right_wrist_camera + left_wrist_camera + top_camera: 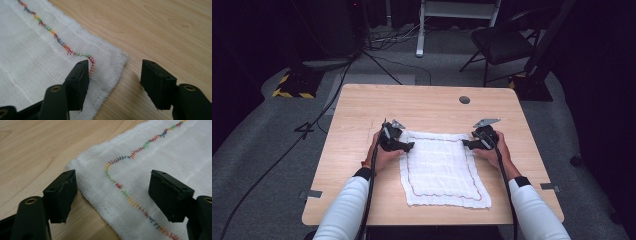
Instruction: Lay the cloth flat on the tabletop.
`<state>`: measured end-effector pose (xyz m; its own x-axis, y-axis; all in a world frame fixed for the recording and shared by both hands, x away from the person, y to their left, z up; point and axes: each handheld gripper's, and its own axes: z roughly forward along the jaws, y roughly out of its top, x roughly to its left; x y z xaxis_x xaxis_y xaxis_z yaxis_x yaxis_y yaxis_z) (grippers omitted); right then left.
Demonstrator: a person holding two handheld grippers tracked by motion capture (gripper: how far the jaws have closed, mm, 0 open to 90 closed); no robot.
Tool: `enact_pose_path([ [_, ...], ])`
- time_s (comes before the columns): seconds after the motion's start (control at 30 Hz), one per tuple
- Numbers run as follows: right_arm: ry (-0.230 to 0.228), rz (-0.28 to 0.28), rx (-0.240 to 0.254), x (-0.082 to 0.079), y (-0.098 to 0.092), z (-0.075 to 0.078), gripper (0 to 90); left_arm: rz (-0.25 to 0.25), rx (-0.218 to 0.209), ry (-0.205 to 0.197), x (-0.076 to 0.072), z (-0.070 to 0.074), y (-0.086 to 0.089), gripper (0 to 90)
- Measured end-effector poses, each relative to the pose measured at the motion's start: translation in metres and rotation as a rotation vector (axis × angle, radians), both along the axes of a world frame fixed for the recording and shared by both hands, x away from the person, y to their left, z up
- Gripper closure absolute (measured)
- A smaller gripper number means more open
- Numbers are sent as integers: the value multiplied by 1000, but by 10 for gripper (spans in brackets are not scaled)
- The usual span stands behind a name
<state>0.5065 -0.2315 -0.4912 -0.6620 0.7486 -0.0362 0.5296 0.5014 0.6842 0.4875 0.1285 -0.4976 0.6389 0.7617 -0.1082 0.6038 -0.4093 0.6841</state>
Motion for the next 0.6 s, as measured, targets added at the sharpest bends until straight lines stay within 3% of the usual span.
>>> enact_pose_path([
  [0.07,7,1,18,3,1,-1,410,-2,-30,11,2,0,2,274],
  [0.2,39,29,48,6,0,-1,533,-26,17,-17,2,1,2,380],
  [0.4,59,104,36,2,6,3,805,-93,-4,-18,4,1,0,715],
  [0.53,26,109,10,-1,8,7,860,-84,-4,-39,6,6,1,831],
  [0.6,-2,101,18,-3,6,12,864,-77,-30,-49,7,11,4,853],
])
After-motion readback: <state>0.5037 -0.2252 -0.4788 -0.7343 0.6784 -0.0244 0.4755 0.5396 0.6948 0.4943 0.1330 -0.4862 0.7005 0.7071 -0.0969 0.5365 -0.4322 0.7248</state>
